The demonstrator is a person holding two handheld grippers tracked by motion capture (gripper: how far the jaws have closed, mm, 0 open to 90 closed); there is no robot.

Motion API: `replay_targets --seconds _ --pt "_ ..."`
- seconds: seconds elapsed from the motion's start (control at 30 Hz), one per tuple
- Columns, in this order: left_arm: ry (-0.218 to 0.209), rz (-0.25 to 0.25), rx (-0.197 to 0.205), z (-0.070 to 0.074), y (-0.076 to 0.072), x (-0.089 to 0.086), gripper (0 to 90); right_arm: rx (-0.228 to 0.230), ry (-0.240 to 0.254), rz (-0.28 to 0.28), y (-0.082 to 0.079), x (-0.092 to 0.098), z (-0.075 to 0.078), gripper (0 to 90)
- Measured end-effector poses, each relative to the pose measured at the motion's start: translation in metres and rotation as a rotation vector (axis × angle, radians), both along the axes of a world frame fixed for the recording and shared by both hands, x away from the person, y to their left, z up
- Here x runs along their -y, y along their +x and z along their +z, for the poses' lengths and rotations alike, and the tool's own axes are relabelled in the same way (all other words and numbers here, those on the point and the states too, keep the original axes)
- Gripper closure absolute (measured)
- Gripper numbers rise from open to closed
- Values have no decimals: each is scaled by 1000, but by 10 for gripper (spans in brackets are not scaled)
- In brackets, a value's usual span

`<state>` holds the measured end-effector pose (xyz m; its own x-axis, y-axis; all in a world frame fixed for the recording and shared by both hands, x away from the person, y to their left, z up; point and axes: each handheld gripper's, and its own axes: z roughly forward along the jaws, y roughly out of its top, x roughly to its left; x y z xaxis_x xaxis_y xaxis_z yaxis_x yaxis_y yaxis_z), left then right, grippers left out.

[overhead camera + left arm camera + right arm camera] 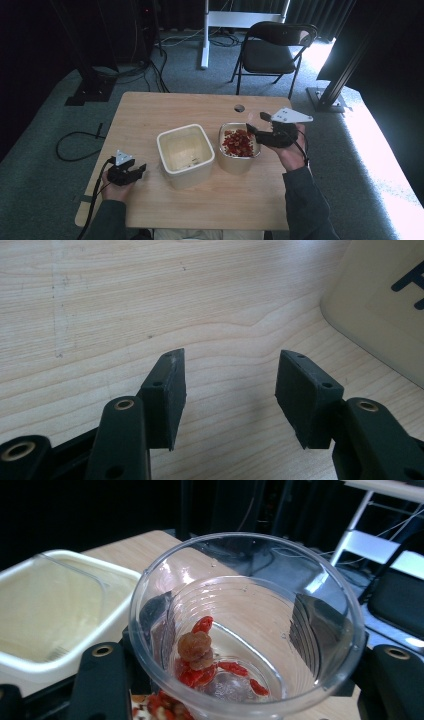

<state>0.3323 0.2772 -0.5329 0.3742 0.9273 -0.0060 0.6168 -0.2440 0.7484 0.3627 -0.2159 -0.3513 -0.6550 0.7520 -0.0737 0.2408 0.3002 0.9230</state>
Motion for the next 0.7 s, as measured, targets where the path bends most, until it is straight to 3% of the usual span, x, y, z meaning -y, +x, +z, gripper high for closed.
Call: replay_targets --seconds 0.3,0.7 --pt "3 -1 -1 0 0 0 467 -30 45 57 -2 -11 4 339" --pt "2 -2 0 0 0 0 467 -49 33 131 -5 -41 6 334"
